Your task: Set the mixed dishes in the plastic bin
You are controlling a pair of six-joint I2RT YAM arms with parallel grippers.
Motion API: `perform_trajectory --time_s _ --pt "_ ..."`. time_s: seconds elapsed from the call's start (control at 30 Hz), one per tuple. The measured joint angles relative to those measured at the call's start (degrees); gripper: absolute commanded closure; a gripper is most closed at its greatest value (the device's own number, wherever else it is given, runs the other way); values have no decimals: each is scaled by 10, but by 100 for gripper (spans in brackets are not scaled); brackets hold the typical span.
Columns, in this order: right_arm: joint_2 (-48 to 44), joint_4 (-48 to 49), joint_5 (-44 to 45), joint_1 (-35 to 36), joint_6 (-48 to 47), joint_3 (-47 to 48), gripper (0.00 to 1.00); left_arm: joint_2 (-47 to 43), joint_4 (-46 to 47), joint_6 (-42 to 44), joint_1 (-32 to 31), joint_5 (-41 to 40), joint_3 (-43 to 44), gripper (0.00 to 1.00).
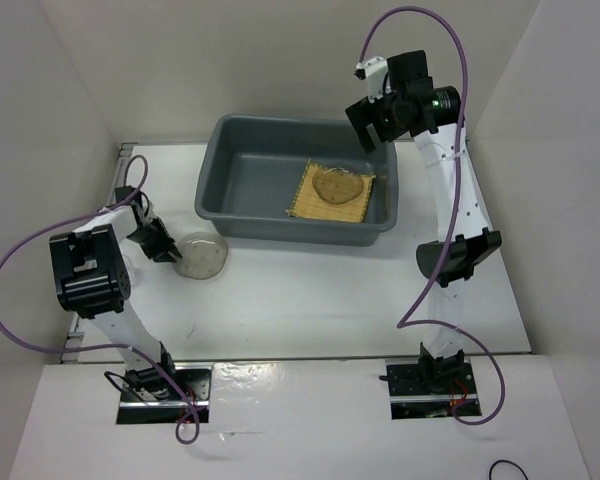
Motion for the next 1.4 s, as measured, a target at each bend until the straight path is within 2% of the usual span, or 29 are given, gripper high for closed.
perform_trajectory --time_s 0.03,0.07,0.13,0.2,0.4,0.5,0.73,0.8,0.9,1.07,1.23,1.33,1.4 --pt "0 0 2 0 0 0 2 4 2 4 -2 11 1 77" --pt "0 0 4 0 0 0 2 7 3 9 -4 23 1 88" --pt "-1 0 8 0 0 -1 2 11 -2 16 -6 46 1 100" --pt "-6 1 12 0 0 -10 2 13 -9 10 -8 66 6 100" --pt "-39 20 42 0 3 -96 2 -13 -33 -52 -13 12 48 100" --pt "-87 66 99 0 14 -230 2 -65 -50 -91 -13 -5 67 100" --pt "-224 210 223 -34 49 -661 2 -208 -83 -159 -7 -9 132 100" --pt "-245 241 265 -44 56 -753 2 -232 -105 -162 -9 -12 156 100" --pt "-281 279 318 -47 91 -833 2 -253 -111 -192 -9 8 188 100" --pt "-324 339 374 -19 151 -911 2 -266 -111 -230 -11 43 220 100" --pt "-327 325 364 -15 155 -927 2 -253 -89 -270 -26 64 223 100" --pt "-337 306 334 -13 155 -925 2 -198 -66 -290 -73 73 260 100" --pt "-347 293 316 -10 155 -923 2 -128 -61 -291 -117 77 330 100"
